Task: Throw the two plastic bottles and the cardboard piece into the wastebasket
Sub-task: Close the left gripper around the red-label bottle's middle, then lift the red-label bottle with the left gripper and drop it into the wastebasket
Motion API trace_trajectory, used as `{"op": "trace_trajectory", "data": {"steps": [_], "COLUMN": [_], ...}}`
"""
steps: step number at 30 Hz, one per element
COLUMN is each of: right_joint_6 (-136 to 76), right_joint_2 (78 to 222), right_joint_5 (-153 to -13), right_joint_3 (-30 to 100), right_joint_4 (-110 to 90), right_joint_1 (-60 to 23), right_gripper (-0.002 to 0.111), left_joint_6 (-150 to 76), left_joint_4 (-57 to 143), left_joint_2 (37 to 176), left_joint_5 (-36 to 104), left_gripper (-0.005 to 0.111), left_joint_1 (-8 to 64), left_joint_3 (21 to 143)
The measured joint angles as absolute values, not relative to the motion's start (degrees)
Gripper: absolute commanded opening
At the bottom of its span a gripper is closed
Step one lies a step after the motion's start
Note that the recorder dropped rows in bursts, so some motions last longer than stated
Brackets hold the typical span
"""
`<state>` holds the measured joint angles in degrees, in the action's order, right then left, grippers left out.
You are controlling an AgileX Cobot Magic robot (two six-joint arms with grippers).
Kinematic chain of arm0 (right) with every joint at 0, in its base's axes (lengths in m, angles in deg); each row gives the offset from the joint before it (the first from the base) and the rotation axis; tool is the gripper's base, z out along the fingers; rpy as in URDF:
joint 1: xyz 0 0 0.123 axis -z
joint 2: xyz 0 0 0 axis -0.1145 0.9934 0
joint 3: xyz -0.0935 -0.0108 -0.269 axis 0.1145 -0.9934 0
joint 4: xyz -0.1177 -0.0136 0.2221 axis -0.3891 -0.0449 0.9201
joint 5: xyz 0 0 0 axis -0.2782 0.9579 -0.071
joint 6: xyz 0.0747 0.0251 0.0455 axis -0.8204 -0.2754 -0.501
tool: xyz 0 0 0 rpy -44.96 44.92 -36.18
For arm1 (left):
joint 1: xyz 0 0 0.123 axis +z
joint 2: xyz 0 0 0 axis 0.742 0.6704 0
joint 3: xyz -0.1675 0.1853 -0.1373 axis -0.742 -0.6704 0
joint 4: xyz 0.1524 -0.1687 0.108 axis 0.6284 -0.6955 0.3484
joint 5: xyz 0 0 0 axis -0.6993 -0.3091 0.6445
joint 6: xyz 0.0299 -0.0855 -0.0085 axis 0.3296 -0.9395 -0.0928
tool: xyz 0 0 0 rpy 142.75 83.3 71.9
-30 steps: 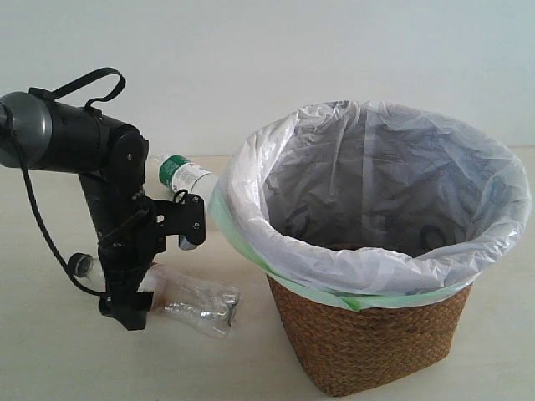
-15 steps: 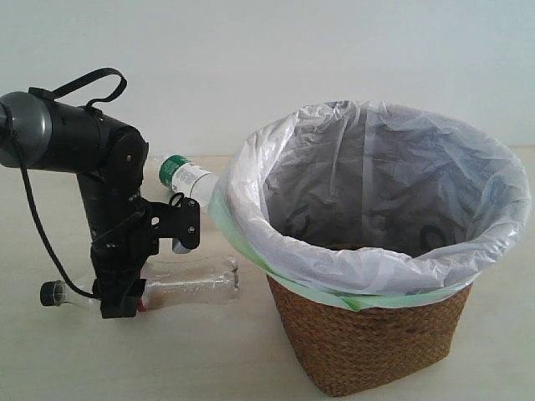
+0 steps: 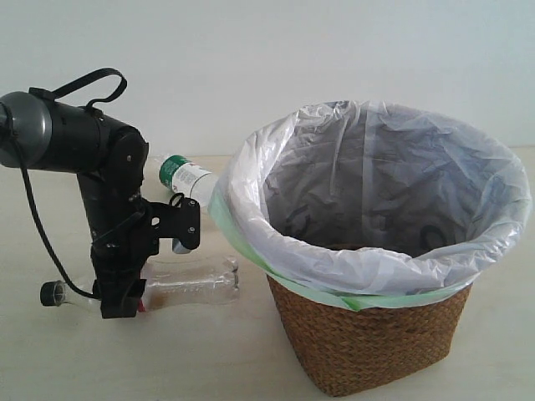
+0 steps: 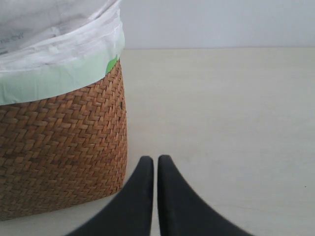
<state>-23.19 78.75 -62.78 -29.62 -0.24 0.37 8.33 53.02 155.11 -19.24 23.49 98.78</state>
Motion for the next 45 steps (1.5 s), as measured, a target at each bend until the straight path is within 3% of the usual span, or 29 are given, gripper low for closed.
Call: {"op": "trace_trajectory", "data": {"steps": [6, 7, 11, 12, 20, 32, 38, 45], "right_joint_6": [-23.19, -23.19, -23.19, -23.19, -23.19, -23.19, -23.19, -23.19], "right_joint_2": [78.75, 78.75, 78.75, 78.75, 78.75, 78.75, 78.75, 78.75], "right_joint_5": [-62.78, -62.78, -62.78, -62.78, -62.78, -62.78, -62.78, -62.78], "right_joint_3": [-29.62, -29.62, -29.62, -29.62, -29.62, -29.62, -29.62, -29.62], "right_joint_4": [-0.24, -0.24, -0.24, -0.24, -0.24, -0.24, -0.24, -0.24], "right_joint_1": [0.37, 0.37, 0.37, 0.37, 0.37, 0.37, 0.37, 0.37], "right_gripper": [0.0, 0.0, 0.0, 0.0, 0.0, 0.0, 0.0, 0.0], "left_joint_6": [8.21, 8.03, 2.32, 0.86, -1.79, 2.03, 14.81, 25.91], "left_joint_4": [53.24, 53.24, 54.95, 55.91, 53.86, 28.4, 5.14, -15.58], "left_joint_2": [155.6, 155.6, 155.6, 155.6, 152.09, 131.23, 112.8, 100.59], "left_joint_5": [-19.24, -19.24, -19.24, -19.39, -20.73, -18.7, -8.63, 5.17], "left_gripper": [0.049, 0.045, 0.007, 0.004, 0.004, 0.004, 0.004, 0.004], "left_joint_1": [23.49, 23.49, 23.49, 23.49, 26.86, 38.0, 48.28, 49.88], "left_joint_3": [98.78, 98.78, 98.78, 98.78, 98.7, 96.13, 82.9, 69.97]}}
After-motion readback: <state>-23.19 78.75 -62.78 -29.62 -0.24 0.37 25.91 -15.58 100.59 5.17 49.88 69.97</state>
